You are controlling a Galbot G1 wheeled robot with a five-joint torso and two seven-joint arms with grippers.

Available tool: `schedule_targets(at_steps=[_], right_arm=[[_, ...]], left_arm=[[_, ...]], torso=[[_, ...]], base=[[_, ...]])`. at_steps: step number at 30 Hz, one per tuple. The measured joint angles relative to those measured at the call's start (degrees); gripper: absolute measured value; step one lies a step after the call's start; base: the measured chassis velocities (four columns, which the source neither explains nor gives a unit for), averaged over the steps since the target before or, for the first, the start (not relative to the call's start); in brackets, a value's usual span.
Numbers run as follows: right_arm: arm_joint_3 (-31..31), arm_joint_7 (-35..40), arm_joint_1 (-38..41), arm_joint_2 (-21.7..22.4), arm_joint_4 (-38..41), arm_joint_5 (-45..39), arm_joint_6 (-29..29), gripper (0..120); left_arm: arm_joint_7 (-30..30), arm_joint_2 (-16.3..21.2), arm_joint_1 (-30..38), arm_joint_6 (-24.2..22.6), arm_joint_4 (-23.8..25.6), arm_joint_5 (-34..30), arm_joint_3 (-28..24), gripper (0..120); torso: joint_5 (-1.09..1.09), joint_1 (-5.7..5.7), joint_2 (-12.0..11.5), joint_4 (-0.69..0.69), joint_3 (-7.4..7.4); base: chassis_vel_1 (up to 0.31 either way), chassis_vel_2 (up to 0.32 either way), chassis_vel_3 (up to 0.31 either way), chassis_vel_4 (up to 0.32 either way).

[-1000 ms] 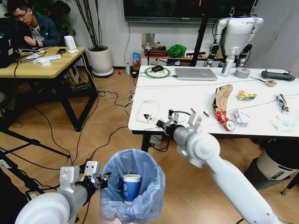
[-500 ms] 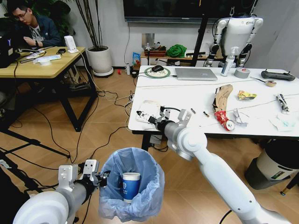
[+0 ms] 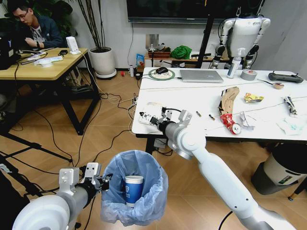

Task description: Pick up the trash bin and place the trash from the table into it.

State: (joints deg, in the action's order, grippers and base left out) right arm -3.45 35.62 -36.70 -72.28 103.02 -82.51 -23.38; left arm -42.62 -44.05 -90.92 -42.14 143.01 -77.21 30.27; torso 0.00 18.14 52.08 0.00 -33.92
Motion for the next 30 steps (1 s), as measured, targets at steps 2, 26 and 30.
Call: schedule_targets(at_steps=[2, 26, 30], right_arm=[[0.2, -0.2, -0.2, 0.3, -0.1, 0.3, 0.1, 66], [1.6, -1.1, -2.1, 2.8, 3.6, 0.9, 0.8, 0], [2.2, -2.7, -3.2, 6.0, 8.3, 0.6, 1.0, 0]], left_arm=[[0.1, 0.0, 0.0, 0.0, 0.0, 0.1, 0.0, 0], [0.6, -0.3, -0.4, 0.0, 0.2, 0.9, -0.1, 0], [0.6, -0.7, -0.2, 0.0, 0.2, 1.1, -0.1, 0]], torso=[[0.00, 0.00, 0.0, 0.00, 0.00], [0.00, 0.00, 0.0, 0.00, 0.00], [0.00, 0.00, 0.0, 0.00, 0.00]], base=[[0.000, 0.000, 0.000, 0.000], [0.000, 0.000, 0.000, 0.000], [0.000, 0.000, 0.000, 0.000]])
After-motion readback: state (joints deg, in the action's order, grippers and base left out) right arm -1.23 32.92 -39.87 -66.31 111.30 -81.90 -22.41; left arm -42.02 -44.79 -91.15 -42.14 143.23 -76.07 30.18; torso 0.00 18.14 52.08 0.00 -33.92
